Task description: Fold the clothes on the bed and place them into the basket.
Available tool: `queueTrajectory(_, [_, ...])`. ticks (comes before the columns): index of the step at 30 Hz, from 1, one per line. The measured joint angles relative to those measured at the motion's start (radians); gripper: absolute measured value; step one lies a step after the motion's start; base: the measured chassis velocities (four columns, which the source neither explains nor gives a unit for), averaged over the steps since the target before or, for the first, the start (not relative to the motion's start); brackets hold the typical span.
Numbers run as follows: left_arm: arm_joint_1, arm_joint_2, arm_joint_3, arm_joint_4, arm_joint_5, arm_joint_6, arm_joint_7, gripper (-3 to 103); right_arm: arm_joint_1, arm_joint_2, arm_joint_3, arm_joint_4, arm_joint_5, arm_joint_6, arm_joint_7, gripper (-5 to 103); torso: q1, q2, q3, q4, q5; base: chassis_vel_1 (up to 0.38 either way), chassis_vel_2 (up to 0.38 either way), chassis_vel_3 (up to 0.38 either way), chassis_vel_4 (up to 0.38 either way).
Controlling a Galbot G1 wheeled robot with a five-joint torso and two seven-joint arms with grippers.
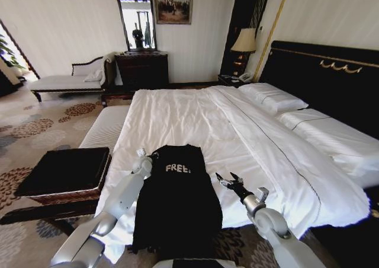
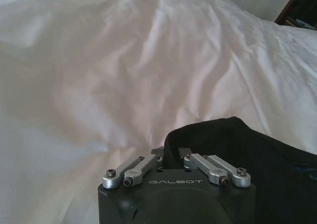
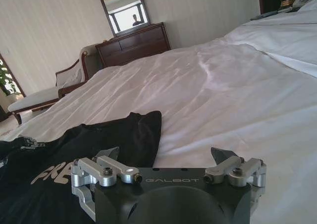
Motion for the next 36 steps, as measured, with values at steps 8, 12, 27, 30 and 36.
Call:
queueTrajectory(8, [-0.020, 0.031, 0.015, 0.002, 0.012, -0.001, 0.002, 0, 0.172, -0.031, -0.036, -0.077, 0.234, -0.072, 0.046, 100, 0.000, 0.000, 0.000, -0.0002, 0.0000, 0.000, 0.000, 0.000, 0.000])
queueTrajectory(12, [-0.024, 0.051, 0.029, -0.005, 0.021, -0.003, 0.004, 0, 0.347, -0.029, -0.100, -0.236, 0.377, -0.125, 0.047, 100, 0.000, 0.000, 0.000, 0.0002, 0.0000, 0.000, 0.000, 0.000, 0.000])
queueTrajectory(27, [0.002, 0.105, 0.035, -0.059, 0.057, -0.023, 0.025, 0, 0.794, 0.101, -0.438, -0.760, 0.116, -0.017, -0.088, 100, 0.000, 0.000, 0.000, 0.0000, -0.0003, 0.000, 0.000, 0.000, 0.000])
queueTrajectory(30, [0.006, 0.105, 0.034, -0.061, 0.060, -0.024, 0.026, 0, 0.816, 0.128, -0.469, -0.805, 0.056, 0.009, -0.094, 100, 0.000, 0.000, 0.000, 0.0001, 0.0000, 0.000, 0.000, 0.000, 0.000])
queueTrajectory(36, [0.011, 0.102, 0.031, -0.063, 0.066, -0.028, 0.029, 0, 0.835, 0.163, -0.496, -0.845, 0.023, 0.030, -0.103, 100, 0.000, 0.000, 0.000, -0.0001, -0.0001, 0.000, 0.000, 0.000, 0.000])
